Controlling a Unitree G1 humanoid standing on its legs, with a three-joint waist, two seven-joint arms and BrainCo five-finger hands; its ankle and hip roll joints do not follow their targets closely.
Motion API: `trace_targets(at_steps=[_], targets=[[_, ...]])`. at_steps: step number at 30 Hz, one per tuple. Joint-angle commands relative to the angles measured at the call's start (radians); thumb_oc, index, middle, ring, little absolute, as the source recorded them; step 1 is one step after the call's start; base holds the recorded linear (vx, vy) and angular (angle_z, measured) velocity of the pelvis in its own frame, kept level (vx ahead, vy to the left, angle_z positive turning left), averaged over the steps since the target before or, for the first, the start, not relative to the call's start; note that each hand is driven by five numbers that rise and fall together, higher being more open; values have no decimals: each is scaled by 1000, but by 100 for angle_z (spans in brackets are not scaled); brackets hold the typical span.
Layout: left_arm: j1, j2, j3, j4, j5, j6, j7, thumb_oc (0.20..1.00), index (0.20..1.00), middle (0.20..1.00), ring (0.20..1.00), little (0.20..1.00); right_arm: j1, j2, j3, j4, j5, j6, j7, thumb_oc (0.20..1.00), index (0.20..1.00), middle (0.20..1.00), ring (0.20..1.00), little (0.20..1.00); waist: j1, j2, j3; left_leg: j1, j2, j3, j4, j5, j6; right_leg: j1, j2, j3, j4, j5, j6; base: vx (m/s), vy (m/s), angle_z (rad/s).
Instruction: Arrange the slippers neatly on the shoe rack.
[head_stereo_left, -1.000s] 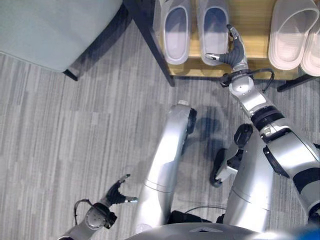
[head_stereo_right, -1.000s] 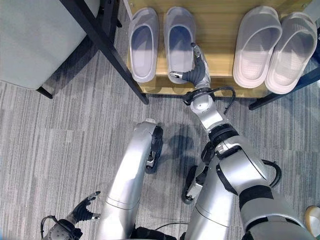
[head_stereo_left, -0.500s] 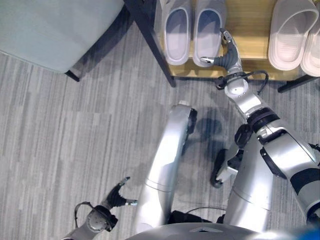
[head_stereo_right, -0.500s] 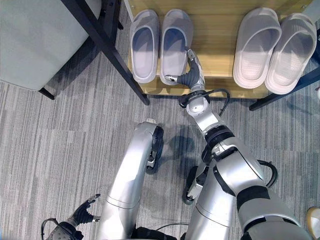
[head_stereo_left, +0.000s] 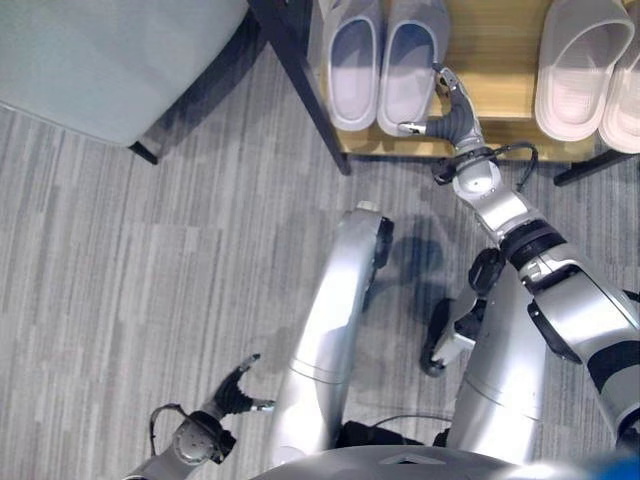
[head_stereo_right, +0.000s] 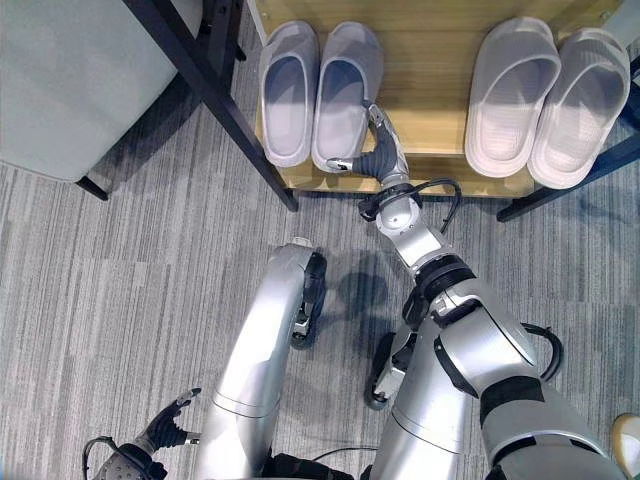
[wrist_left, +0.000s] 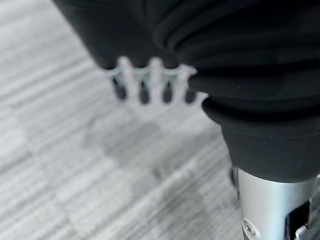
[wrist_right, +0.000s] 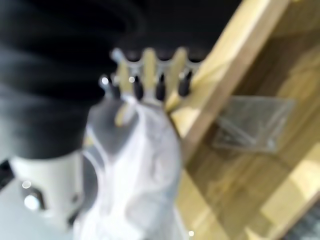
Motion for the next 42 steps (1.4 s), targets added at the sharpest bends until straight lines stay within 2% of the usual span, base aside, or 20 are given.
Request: trace_targets(at_steps=[1,5,13,18,21,22,23,24,26,27,29,31,32,33,34,35,39,40,41,42], targets=[[76,26,-47,-69,-7,-11,-7,1000,1000,1000,1000,1000,57,-21,58,-159,3,-39,6,1000,1000,1000,1000,1000,41,14,-12,59,-26,-102,62,-254,-16,-29,4,119,11,211,-98,-24,-44,-3],[70,28,-42,-83,-21,-8,-17,1000,1000,1000,1000,1000,77,-31,8,-188,76,-70,-7,1000,1000,1000,1000,1000,37,17,-12,59,-32,-103,59,-246,-16,-23,3,123,8,212,-99,-5,-25,0],[68,-21,13,-20,-11,-5,-50,1000,1000,1000,1000,1000,186,-126,-71,-349,145,-135,49,1000,1000,1000,1000,1000,-4,-14,-12,59,-40,-85,53,-210,-33,-18,8,153,38,219,-91,-4,-82,2],[15,-87,43,64,30,-2,-83,1000,1000,1000,1000,1000,243,-176,-72,-460,140,-138,123,1000,1000,1000,1000,1000,-46,-60,-12,59,-28,-31,-150,-106,-40,-14,11,163,-94,231,-100,-70,-41,9],[-54,-120,66,79,44,1,-90,1000,1000,1000,1000,1000,284,-169,-69,-490,151,-132,158,1000,1000,1000,1000,1000,-65,-83,-12,59,-18,-36,-300,-21,-29,-15,10,147,-230,257,-100,-133,5,8],[-56,-121,65,81,45,1,-90,1000,1000,1000,1000,1000,285,-170,-70,-492,151,-131,158,1000,1000,1000,1000,1000,-64,-81,-12,59,-19,-37,-302,-18,-29,-15,10,146,-232,259,-100,-78,30,-12],[-77,-127,73,83,42,0,-90,1000,1000,1000,1000,1000,292,-177,-72,-499,141,-128,166,1000,1000,1000,1000,1000,-67,-81,-12,59,-12,-40,-359,5,-21,-16,6,138,-277,265,-93,-163,93,-19],[-147,-149,100,70,50,-3,-110,1000,1000,1000,1000,1000,383,-163,-94,-484,99,-122,200,1000,1000,1000,1000,1000,-85,-81,-12,59,9,-59,-492,94,-16,-10,-4,91,-415,278,-79,-214,114,-7],[-180,-164,116,73,63,-4,-108,1000,1000,1000,1000,1000,454,-141,-122,-441,76,-118,208,1000,1000,1000,1000,1000,-94,-73,-12,111,30,-63,-604,152,-14,44,-15,48,-540,297,-71,-178,84,20],[-178,-164,115,74,63,-5,-108,1000,1000,1000,1000,1000,457,-141,-122,-441,75,-118,208,1000,1000,1000,1000,1000,-93,-72,-12,120,30,-65,-614,156,-14,53,-15,45,-551,302,-71,-124,29,17],[-190,-183,122,84,66,-4,-105,1000,1000,1000,1000,1000,537,-121,-150,-395,63,-119,208,1000,1000,1000,1000,1000,-97,-75,-12,233,40,-59,-770,210,-23,152,-23,16,-708,319,-68,-173,11,0],[-217,-221,129,99,65,2,-119,1000,1000,1000,1000,1000,687,-32,-261,-246,138,-118,196,1000,1000,1000,1000,1000,-111,-80,-26,510,47,-49,-1084,319,-31,388,-23,-37,-1044,419,-29,-168,122,2],[-214,-228,126,98,64,1,-132,1000,1000,1000,1000,1000,737,0,-281,-209,182,-122,208,1000,1000,1000,1000,1000,-110,-84,-49,588,51,-53,-1185,354,-34,464,-20,-56,-1137,459,-13,-45,89,5],[-214,-228,125,98,64,2,-132,1000,1000,1000,1000,1000,738,0,-282,-209,182,-122,209,1000,1000,1000,1000,1000,-110,-83,-47,593,51,-55,-1192,359,-34,468,-19,-58,-1143,463,-13,64,35,6],[-197,-224,146,99,64,6,-153,1000,1000,1000,1000,1000,812,0,-310,-182,193,-117,233,1000,1000,1000,1000,1000,-104,-90,-98,692,56,-55,-1331,411,-43,566,-19,-94,-1267,501,3,56,3,0],[-194,-223,145,97,64,6,-154,1000,1000,1000,1000,1000,815,1,-311,-183,192,-117,234,1000,1000,1000,1000,1000,-104,-89,-96,700,55,-57,-1339,415,-44,575,-18,-96,-1274,504,3,102,-10,-4],[-147,-245,190,152,136,20,-149,1000,1000,1000,1000,1000,924,21,-374,-41,199,-114,254,1000,1000,1000,1000,1000,-95,-112,-209,1021,46,-67,-1696,533,-61,888,16,-162,-1605,611,59,170,-56,6],[-143,-250,179,153,162,17,-150,1000,1000,1000,1000,1000,934,21,-384,-22,188,-111,251,1000,1000,1000,1000,1000,-93,-107,-223,1066,49,-62,-1752,569,-57,931,22,-180,-1669,655,61,95,-41,6],[-141,-251,179,154,162,17,-150,1000,1000,1000,1000,1000,936,21,-383,-21,188,-111,251,1000,1000,1000,1000,1000,-95,-112,-222,1082,46,-63,-1750,544,-62,946,22,-171,-1668,633,67,0,0,0],[-131,-253,183,148,161,14,-153,1000,1000,1000,1000,1000,952,24,-387,-10,176,-107,253,1000,1000,1000,1000,1000,-93,-105,-239,1116,51,-63,-1796,583,-59,976,29,-183,-1708,667,68,117,-37,-1]])
